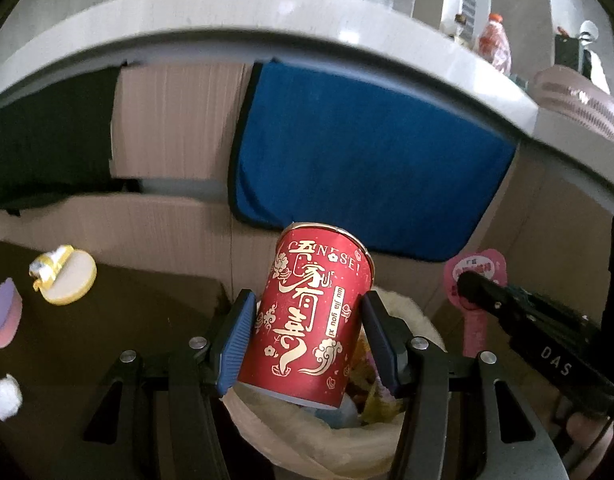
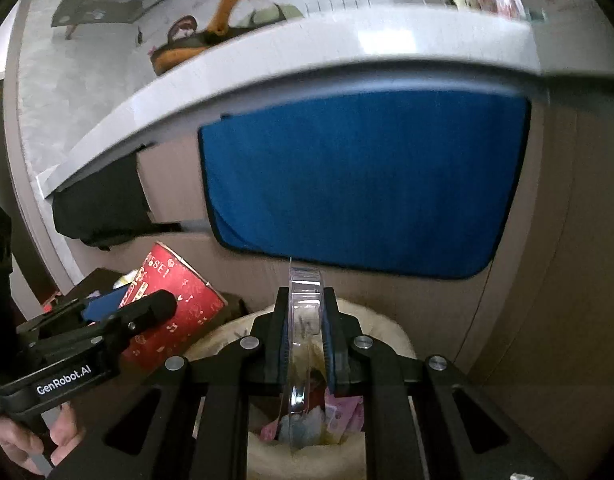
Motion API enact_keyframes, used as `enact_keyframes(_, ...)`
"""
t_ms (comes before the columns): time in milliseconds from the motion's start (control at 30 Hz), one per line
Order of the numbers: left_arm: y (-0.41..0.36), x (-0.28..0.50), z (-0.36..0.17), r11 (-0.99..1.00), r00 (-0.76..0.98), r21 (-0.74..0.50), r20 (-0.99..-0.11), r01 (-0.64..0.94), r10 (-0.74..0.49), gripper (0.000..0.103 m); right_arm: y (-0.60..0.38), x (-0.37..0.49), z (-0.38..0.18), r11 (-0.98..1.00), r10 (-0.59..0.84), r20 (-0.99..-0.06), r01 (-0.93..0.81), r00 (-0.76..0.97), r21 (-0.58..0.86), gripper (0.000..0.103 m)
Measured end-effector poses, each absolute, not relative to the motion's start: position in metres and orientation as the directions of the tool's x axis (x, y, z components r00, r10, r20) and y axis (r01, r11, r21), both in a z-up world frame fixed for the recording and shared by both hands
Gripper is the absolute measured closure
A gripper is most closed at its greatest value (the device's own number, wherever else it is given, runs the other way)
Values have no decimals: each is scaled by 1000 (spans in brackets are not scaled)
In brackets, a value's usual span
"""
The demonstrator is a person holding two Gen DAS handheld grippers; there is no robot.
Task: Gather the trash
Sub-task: 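Lift the red cup and pink comb and carry both over the bin, then open both grippers over the bin to drop the cup and comb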
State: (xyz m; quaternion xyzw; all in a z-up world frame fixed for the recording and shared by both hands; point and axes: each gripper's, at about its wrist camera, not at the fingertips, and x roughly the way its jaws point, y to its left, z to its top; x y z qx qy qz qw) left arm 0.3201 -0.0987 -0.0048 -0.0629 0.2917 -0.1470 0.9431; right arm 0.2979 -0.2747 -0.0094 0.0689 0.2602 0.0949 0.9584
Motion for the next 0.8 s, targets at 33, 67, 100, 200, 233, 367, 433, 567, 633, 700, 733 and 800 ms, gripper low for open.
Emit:
enact_keyframes(33,-99,324,-10,949,780,-205,-542,238,-313,48,-275,300,-14,972,220,-492,-145,842,187,90)
enact_keyframes(67,-100,326,-14,950,774,-207,-550,236,-312,48,-276,303,-18,971,222,-499,-142,837,193,90)
enact_keyframes(100,-101,329,-19,949,768,-209,-559,235,-313,48,-278,306,-23,970,224,-507,-140,833,199,90)
enact_keyframes(200,-104,336,-33,946,741,-222,-588,236,-323,48,-281,314,-36,968,228,-525,-133,820,212,90)
enact_keyframes(233,-105,339,-39,945,730,-227,-600,237,-327,48,-282,317,-41,967,232,-531,-132,815,219,90)
enact_keyframes(367,-109,347,-54,944,707,-235,-626,231,-329,48,-284,328,-57,964,239,-557,-124,796,236,90)
enact_keyframes(433,-110,351,-61,946,698,-234,-638,226,-325,48,-285,333,-67,961,247,-571,-120,783,250,90)
enact_keyframes(567,-111,356,-73,947,682,-230,-657,224,-321,48,-286,341,-84,958,253,-596,-111,762,266,90)
enact_keyframes(633,-112,357,-77,946,677,-229,-660,229,-324,48,-286,344,-90,957,255,-606,-108,754,268,90)
enact_keyframes(700,-113,358,-79,945,676,-226,-660,237,-328,48,-286,345,-96,957,256,-617,-105,744,270,90)
enact_keyframes(733,-115,358,-79,942,672,-229,-660,247,-336,47,-286,345,-97,957,255,-621,-104,741,269,90)
enact_keyframes(800,-114,362,-79,929,655,-249,-660,272,-369,47,-286,347,-100,958,255,-629,-104,735,267,88)
